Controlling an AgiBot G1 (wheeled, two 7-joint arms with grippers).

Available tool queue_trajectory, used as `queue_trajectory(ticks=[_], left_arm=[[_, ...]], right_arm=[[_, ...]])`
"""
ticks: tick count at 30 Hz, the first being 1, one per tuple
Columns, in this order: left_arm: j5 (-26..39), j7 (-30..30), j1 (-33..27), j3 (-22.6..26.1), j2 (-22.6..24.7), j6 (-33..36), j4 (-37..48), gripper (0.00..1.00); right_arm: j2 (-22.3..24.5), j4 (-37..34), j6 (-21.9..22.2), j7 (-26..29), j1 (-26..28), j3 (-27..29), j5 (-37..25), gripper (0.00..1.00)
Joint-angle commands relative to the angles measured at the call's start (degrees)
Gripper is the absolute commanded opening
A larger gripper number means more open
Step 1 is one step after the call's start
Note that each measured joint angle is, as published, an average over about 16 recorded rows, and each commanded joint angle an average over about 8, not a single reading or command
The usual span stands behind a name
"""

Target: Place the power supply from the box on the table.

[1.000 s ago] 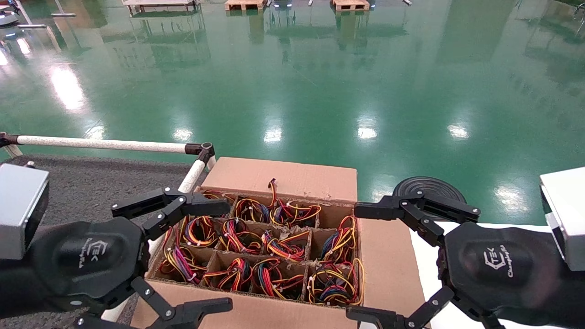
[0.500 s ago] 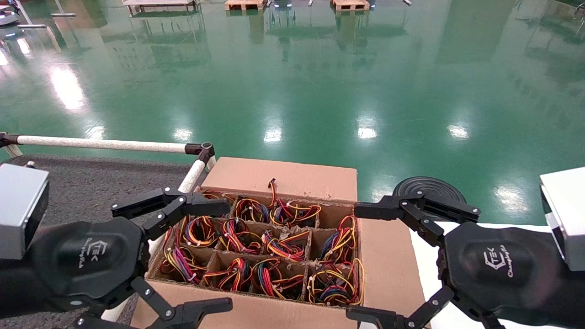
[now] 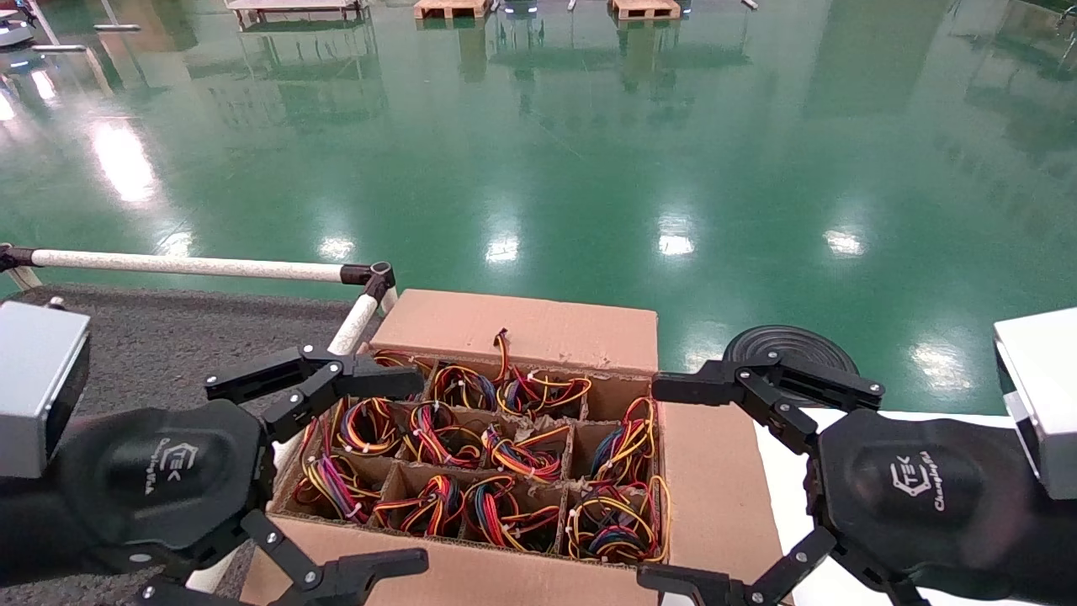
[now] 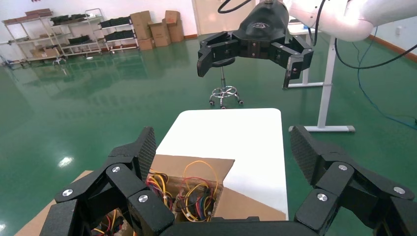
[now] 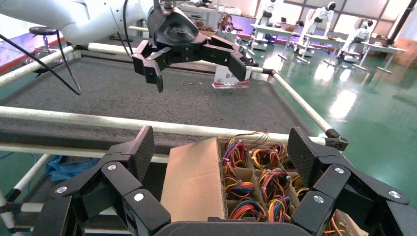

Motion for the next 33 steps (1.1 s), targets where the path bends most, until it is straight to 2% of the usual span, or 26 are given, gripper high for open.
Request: queue_trajectory(ticks=[1, 2, 33], left_arm=[[0.00, 0.00, 0.00, 0.00, 0.00, 0.00, 0.00, 1.00], [0.00, 0.00, 0.00, 0.00, 0.00, 0.00, 0.00, 1.00], [0.00, 0.00, 0.00, 0.00, 0.00, 0.00, 0.00, 1.00]], right_arm=[[0.00, 0.00, 0.00, 0.00, 0.00, 0.00, 0.00, 0.04], [0.00, 0.00, 0.00, 0.00, 0.00, 0.00, 0.00, 0.00], [0.00, 0.00, 0.00, 0.00, 0.00, 0.00, 0.00, 0.00]])
